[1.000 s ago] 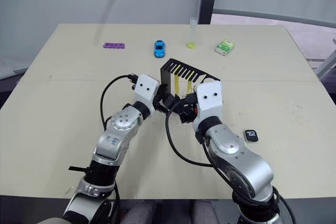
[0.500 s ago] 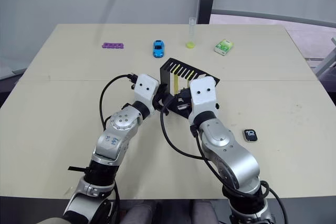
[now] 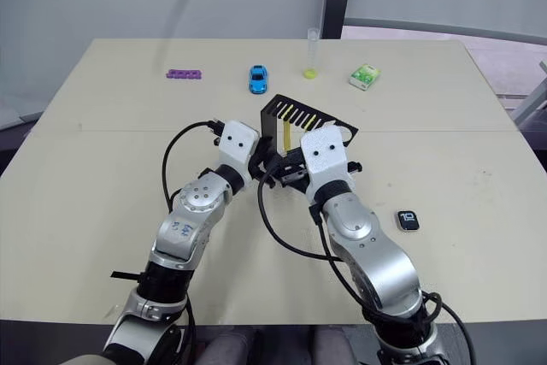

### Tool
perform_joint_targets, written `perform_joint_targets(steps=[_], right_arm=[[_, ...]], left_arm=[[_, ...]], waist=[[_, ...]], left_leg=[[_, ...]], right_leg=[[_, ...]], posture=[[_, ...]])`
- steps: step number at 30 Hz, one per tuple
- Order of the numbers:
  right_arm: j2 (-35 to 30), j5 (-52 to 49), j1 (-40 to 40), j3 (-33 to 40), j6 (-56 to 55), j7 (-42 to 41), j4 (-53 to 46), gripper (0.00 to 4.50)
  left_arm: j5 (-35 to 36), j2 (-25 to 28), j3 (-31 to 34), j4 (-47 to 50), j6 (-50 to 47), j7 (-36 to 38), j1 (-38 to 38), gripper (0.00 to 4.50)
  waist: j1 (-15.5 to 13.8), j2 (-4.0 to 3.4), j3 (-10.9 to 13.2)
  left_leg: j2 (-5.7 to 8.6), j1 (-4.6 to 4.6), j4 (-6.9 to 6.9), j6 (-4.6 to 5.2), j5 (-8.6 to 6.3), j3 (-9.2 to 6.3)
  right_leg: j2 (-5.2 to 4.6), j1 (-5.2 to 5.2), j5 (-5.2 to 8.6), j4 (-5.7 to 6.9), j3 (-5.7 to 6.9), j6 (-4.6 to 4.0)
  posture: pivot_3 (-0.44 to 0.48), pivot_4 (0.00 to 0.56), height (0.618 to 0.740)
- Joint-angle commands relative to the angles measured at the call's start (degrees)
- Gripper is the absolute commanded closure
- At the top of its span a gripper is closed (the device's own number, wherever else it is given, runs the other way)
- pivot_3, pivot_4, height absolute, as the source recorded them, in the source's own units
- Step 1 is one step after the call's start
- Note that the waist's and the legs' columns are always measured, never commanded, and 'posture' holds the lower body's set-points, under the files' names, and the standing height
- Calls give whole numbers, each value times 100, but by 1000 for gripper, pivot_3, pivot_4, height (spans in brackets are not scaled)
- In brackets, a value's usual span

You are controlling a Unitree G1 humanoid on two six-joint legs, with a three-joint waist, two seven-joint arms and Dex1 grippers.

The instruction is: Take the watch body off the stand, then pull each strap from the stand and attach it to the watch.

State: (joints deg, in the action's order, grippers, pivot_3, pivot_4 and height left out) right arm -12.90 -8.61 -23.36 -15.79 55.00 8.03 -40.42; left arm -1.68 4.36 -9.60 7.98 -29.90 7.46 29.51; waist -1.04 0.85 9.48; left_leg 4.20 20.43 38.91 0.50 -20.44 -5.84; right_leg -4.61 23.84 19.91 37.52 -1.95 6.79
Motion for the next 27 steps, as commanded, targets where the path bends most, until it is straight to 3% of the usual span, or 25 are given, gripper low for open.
perform_joint_targets(steps=[1,27], right_arm=[[-8,191,-73,-44,-97,-139,-453,4457],[-491,522,420,-119,172,-871,-1221,4457]], left_arm=[[-88,-23,-33,155,86,-26,-1,4500],[-108,-15,14,-10,221,-26,68,4500]], waist=[[-1,0,0],[-13,0,0]], left_leg=[[0,0,0,0,0,0],[-1,2,-4,-1,0,0]], right_leg=[[0,0,0,0,0,0],[0,1,0,-5,-1,0]], posture=[[0,150,740],[0,150,740]])
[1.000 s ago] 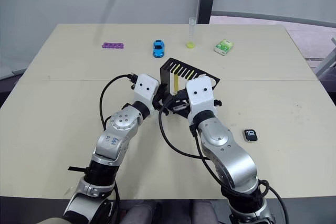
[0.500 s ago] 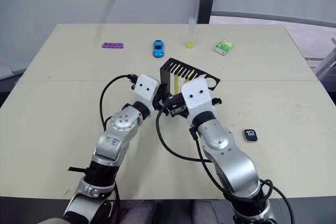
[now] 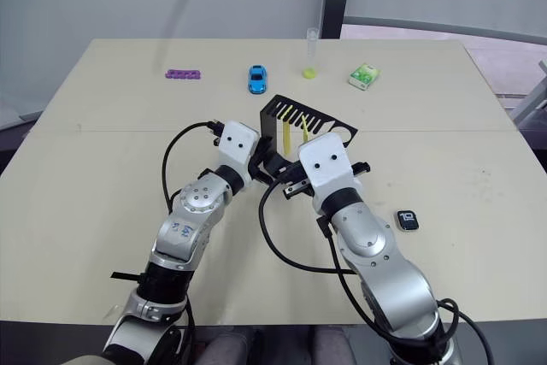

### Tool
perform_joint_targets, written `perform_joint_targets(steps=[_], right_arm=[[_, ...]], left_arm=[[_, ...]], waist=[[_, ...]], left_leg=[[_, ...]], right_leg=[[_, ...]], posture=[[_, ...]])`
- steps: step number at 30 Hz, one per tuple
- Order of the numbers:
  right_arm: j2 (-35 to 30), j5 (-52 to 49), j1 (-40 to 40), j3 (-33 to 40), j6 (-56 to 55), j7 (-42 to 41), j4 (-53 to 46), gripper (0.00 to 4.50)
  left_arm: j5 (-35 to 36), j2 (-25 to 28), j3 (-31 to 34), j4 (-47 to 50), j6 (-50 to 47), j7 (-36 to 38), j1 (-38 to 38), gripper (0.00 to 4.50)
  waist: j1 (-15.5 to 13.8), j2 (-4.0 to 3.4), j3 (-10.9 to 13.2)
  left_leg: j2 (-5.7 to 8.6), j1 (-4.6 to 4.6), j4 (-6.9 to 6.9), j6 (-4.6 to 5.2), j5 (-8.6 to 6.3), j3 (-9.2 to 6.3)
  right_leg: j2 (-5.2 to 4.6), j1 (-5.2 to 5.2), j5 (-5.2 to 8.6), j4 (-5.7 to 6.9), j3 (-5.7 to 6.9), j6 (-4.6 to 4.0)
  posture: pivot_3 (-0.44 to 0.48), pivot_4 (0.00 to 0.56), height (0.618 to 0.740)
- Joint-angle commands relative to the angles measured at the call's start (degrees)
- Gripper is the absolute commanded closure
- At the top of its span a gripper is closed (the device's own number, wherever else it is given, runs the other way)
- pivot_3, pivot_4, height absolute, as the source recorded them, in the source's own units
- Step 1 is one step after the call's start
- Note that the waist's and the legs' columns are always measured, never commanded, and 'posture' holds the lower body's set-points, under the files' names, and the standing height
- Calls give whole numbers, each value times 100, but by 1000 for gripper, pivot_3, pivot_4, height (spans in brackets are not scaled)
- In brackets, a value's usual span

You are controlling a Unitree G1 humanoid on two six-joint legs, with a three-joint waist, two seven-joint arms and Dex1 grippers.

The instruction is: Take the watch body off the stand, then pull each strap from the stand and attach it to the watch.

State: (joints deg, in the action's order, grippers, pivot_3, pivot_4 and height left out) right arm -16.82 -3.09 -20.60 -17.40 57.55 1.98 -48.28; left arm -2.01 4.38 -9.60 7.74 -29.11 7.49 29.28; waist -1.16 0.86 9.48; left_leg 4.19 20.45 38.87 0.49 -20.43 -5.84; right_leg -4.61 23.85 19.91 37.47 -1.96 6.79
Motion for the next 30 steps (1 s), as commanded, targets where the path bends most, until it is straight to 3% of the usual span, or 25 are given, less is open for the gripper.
perform_joint_targets(steps=[1,11,16,19,22,23,24,25,28,30], right_arm=[[-152,-95,245,124,-93,-364,-530,4457],[-364,-1391,1390,1624,-449,-1736,-946,4457],[-365,-1844,1566,1895,-590,-1995,-862,4457],[-430,-1995,1621,1987,-676,-2078,-808,4500],[-550,-2200,1680,2168,-766,-2224,-754,4500],[-600,-2294,1697,2269,-793,-2309,-723,4500],[-656,-2392,1717,2373,-822,-2398,-687,4500],[-718,-2485,1731,2473,-852,-2486,-643,4500],[-906,-2835,1754,2736,-957,-2780,-514,4500],[-979,-3210,1763,2931,-981,-2975,-420,4500]], left_arm=[[-75,-19,15,4,147,-27,98,4500],[-72,12,1,-35,155,24,123,4500],[-26,20,40,-45,70,48,134,4500],[61,85,109,85,27,147,67,3607],[192,314,260,333,-95,368,-71,2217],[258,451,345,453,-172,493,-148,2217],[359,596,437,580,-243,654,-229,1449],[512,741,532,707,-319,857,-303,1407],[1042,1140,768,1028,-610,1458,-476,62],[1477,1411,957,1218,-736,1929,-607,62]], waist=[[-3,0,0],[-15,0,0],[-20,1,0],[-18,1,0],[-14,1,0],[-12,0,0],[-5,0,1],[-3,0,1],[-10,-2,2],[-16,-3,3]], left_leg=[[0,0,0,0,0,0],[0,0,-1,0,0,0],[-1,-1,-1,0,0,-1],[0,-1,-1,0,0,-1],[-1,-1,-3,0,0,-1],[-1,-1,-3,0,0,0],[-1,-1,-5,0,0,-1],[-4,-2,-8,0,0,0],[-4,-2,-13,-1,0,-1],[-4,-3,-13,0,0,-1]], right_leg=[[0,0,0,-1,0,0],[0,-5,0,-4,-3,0],[0,-6,0,-5,-5,0],[0,-5,0,-5,-5,0],[0,-5,0,-5,-5,0],[0,-5,0,-6,-5,0],[0,-4,0,-6,-5,0],[2,-4,0,-6,-6,0],[1,-4,0,-10,-6,0],[0,-7,0,-11,-6,0]], posture=[[0,150,740],[0,150,740],[0,150,740],[0,150,740],[0,150,740],[0,150,740],[0,150,740],[0,150,740],[0,150,740],[0,150,740]])
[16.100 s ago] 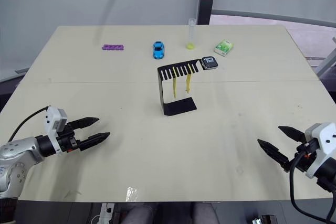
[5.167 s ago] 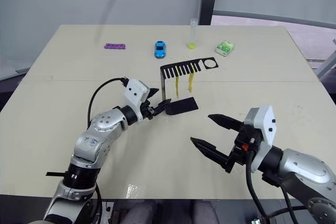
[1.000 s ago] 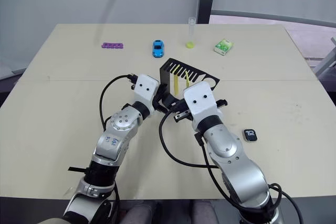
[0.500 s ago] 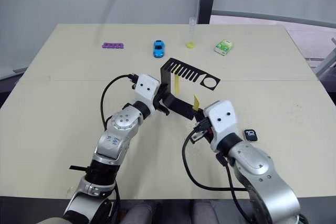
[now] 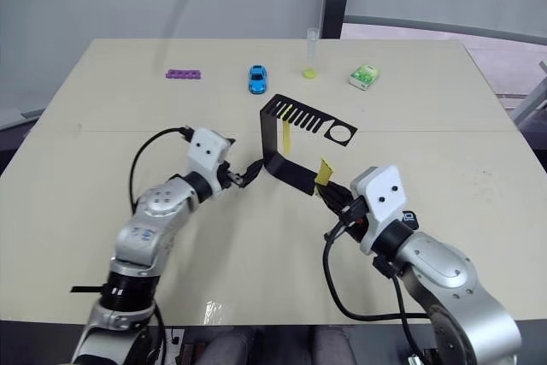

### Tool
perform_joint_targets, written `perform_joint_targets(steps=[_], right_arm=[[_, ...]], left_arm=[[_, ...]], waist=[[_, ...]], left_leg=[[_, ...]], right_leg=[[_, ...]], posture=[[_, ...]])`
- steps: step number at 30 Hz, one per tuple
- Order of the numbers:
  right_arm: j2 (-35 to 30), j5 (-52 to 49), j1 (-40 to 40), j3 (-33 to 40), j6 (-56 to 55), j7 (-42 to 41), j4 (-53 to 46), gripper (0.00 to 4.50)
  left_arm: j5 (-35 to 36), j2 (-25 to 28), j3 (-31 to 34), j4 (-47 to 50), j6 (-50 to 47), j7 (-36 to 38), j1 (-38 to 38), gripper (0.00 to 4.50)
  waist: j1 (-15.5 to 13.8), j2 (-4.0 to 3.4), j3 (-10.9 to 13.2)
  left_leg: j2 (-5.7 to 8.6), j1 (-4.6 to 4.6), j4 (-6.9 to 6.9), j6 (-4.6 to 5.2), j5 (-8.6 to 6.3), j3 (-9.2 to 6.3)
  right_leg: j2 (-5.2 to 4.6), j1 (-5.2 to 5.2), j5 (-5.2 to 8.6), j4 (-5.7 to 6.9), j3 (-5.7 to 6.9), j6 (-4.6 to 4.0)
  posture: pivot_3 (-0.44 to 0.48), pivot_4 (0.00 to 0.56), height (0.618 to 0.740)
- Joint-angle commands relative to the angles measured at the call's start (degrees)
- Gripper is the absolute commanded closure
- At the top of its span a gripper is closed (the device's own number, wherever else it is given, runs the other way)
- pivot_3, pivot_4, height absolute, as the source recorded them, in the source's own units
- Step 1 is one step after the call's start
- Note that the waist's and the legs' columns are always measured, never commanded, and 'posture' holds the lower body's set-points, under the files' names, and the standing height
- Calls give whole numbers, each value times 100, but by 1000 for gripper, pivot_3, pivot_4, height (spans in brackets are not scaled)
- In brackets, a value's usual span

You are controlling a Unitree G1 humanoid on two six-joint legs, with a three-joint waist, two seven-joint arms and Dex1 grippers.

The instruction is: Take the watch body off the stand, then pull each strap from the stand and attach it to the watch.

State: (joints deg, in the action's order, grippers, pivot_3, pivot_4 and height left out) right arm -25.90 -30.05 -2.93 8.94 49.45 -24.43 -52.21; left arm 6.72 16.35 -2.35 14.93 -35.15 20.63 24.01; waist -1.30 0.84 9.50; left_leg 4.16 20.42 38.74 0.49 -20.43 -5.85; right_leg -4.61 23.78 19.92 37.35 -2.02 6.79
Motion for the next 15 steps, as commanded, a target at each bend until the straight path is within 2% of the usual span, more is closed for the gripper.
perform_joint_targets(steps=[1,2,5,9,11,14,15], right_arm=[[-117,-764,-8,410,-158,-446,27,4500],[-161,-946,-10,484,-153,-512,67,4500],[-460,-1756,-88,742,-61,-936,274,4500],[-961,-3060,-362,925,198,-1321,621,4500],[-1215,-3518,-543,906,295,-1406,774,4500],[-1461,-3978,-757,768,373,-1438,954,4500],[-1513,-4079,-823,704,386,-1435,1017,4500]], left_arm=[[918,339,370,586,-251,901,-136,62],[1141,427,462,640,-343,1084,-170,62],[2400,1245,894,626,-872,2561,-268,62],[3759,1989,1048,445,-1700,3848,74,62],[4117,2046,997,321,-1907,4074,240,62],[4477,1856,991,105,-1951,4182,432,62],[4619,1771,995,24,-1980,4222,510,292]], waist=[[-3,-1,1],[-5,-3,2],[-1,-7,9],[13,-30,46],[8,-33,48],[3,-33,49],[2,-32,49]], left_leg=[[0,0,0,0,0,-1],[0,0,0,0,0,-3],[-2,-1,-1,0,0,-3],[-6,-4,-6,1,0,-5],[-6,-4,-9,2,1,-7],[-5,-6,-16,3,1,-12],[-5,-6,-18,4,1,-12]], right_leg=[[-1,-2,0,-3,0,0],[-1,-3,0,-4,1,0],[-2,-6,0,-7,3,0],[-2,-15,1,-19,5,-3],[-3,-20,1,-30,7,-3],[-5,-25,1,-41,12,-2],[-5,-25,1,-43,13,-2]], posture=[[0,150,740],[0,150,740],[0,150,740],[0,150,740],[0,150,740],[0,150,740],[0,150,740]])
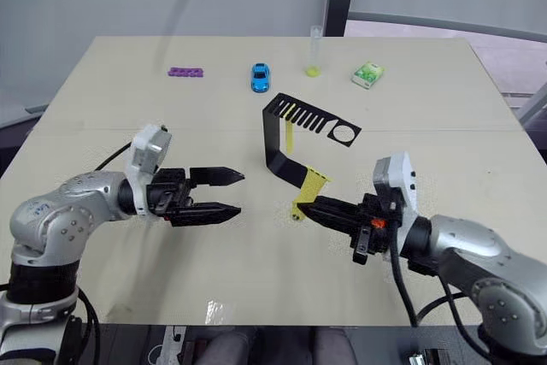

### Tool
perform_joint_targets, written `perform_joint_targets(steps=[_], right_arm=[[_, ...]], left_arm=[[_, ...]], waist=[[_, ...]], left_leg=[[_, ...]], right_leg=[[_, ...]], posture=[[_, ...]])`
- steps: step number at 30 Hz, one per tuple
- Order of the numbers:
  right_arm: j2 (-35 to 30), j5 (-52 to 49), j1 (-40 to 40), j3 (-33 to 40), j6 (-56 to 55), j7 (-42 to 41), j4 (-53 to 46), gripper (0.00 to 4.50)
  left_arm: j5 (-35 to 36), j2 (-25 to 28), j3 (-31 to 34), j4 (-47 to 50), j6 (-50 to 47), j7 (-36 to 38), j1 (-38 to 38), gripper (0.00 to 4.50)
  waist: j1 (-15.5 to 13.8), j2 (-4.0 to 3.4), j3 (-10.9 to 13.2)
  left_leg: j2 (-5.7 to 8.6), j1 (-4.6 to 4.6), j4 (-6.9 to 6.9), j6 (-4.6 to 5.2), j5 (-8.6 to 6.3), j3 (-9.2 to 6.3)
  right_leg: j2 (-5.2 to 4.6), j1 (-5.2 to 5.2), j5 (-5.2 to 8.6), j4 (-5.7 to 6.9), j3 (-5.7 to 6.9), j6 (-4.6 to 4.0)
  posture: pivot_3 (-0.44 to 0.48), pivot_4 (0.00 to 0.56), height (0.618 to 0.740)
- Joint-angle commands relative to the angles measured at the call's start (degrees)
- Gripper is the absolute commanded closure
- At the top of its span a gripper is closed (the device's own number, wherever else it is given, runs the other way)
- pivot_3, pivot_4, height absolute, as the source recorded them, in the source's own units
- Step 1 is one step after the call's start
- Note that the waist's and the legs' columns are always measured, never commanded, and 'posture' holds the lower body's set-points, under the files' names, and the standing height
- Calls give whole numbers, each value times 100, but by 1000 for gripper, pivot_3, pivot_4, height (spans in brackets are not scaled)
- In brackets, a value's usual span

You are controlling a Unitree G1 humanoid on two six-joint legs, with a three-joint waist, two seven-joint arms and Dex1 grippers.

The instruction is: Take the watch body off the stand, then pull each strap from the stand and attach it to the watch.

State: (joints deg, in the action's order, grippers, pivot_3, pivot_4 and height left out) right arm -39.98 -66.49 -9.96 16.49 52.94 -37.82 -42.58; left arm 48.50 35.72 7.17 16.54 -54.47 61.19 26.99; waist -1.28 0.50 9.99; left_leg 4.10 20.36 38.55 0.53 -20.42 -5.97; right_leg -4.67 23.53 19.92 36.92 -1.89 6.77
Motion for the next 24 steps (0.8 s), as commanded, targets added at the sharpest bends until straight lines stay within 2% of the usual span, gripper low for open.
perform_joint_targets(steps=[1,2,3,6,15,24], right_arm=[[-148,-506,-161,-96,36,-84,97,4500],[-184,-553,-208,-165,45,-108,142,4500],[-221,-591,-252,-230,55,-137,180,4500],[-264,-705,-405,-420,68,-110,312,4500],[-234,-629,-647,-818,8,74,494,4500],[-165,-419,-776,-1015,-50,164,529,4500]], left_arm=[[536,-215,44,-190,-73,189,262,588],[607,-241,-17,-241,-116,278,347,747],[632,-265,-90,-277,-129,340,426,1332],[486,-388,-345,-376,-21,325,613,2725],[395,-961,-695,-557,34,-76,913,2725],[603,-1209,-690,-519,-269,-474,1067,2725]], waist=[[-3,4,3],[-2,8,5],[-2,8,5],[2,8,5],[-5,9,5],[-9,10,6]], left_leg=[[0,0,-3,0,0,0],[-1,1,-3,0,0,-1],[-1,5,-3,0,0,-2],[-1,5,-2,0,0,-2],[-3,6,11,-2,1,-1],[-2,9,22,-2,1,-1]], right_leg=[[0,1,0,-2,1,0],[1,2,0,-2,3,0],[1,6,0,-2,4,0],[1,5,0,-4,4,0],[3,6,-1,3,3,1],[3,6,-1,7,3,2]], posture=[[0,150,740],[0,150,740],[0,150,740],[0,150,740],[0,150,740],[0,150,740]])
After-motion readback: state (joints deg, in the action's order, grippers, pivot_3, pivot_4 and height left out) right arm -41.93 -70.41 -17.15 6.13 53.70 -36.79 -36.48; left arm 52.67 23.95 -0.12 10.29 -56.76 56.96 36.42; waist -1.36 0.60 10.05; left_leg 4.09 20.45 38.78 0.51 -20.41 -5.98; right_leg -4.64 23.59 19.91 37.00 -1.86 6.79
